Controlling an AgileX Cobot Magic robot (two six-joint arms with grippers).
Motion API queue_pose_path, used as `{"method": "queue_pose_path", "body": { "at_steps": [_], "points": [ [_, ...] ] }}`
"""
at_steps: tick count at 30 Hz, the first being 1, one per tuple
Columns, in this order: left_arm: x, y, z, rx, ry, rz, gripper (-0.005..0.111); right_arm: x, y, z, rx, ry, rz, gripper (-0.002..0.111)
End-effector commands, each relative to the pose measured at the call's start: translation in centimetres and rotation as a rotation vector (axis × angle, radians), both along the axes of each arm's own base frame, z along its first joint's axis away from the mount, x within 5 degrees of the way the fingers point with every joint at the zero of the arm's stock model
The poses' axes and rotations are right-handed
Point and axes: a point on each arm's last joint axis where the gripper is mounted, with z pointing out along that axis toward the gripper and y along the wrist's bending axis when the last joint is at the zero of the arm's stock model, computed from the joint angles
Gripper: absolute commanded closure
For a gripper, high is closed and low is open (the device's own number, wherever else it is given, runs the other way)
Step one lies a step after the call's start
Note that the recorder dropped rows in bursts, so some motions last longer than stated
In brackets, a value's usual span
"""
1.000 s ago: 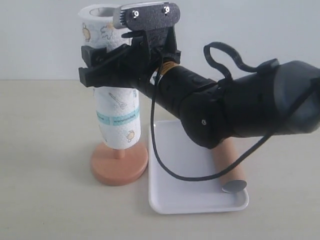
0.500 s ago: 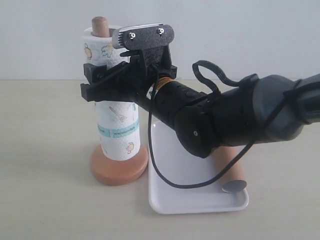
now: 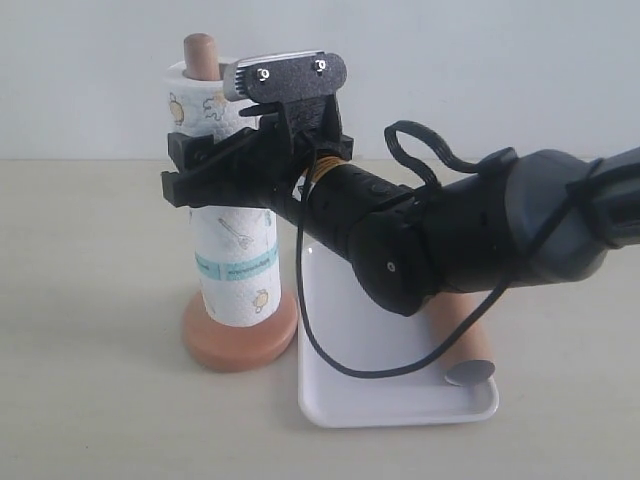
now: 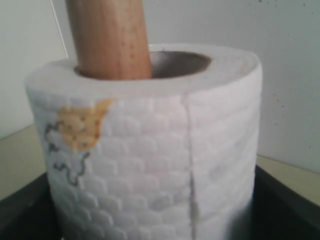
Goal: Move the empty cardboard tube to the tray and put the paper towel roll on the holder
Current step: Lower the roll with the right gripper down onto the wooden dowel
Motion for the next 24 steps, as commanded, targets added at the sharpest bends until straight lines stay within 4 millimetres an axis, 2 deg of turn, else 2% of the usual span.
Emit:
{"method": "queue_pose_path", "body": {
  "at_steps": [1, 6, 15, 24],
  "points": [
    [-0.01, 0.0, -0.09, -0.003, -0.001, 0.002, 0.103, 0.01, -0.09, 0.55, 0.022, -0.016, -0.004, 0.038],
    [-0.01, 0.0, -0.09, -0.003, -0.001, 0.002, 0.103, 0.02, -0.11, 0.51, 0.023, -0.009, -0.006, 0.037],
    [-0.01, 0.0, -0.09, -0.003, -0.001, 0.002, 0.103, 0.17, -0.28, 0.55, 0.047, 0.008, -0.033, 0.009],
    [-0.01, 0.0, -0.09, -0.003, -0.001, 0.002, 0.103, 0.01, -0.44, 1.26, 0.059, 0.008, -0.031, 0.007]
  ]
}}
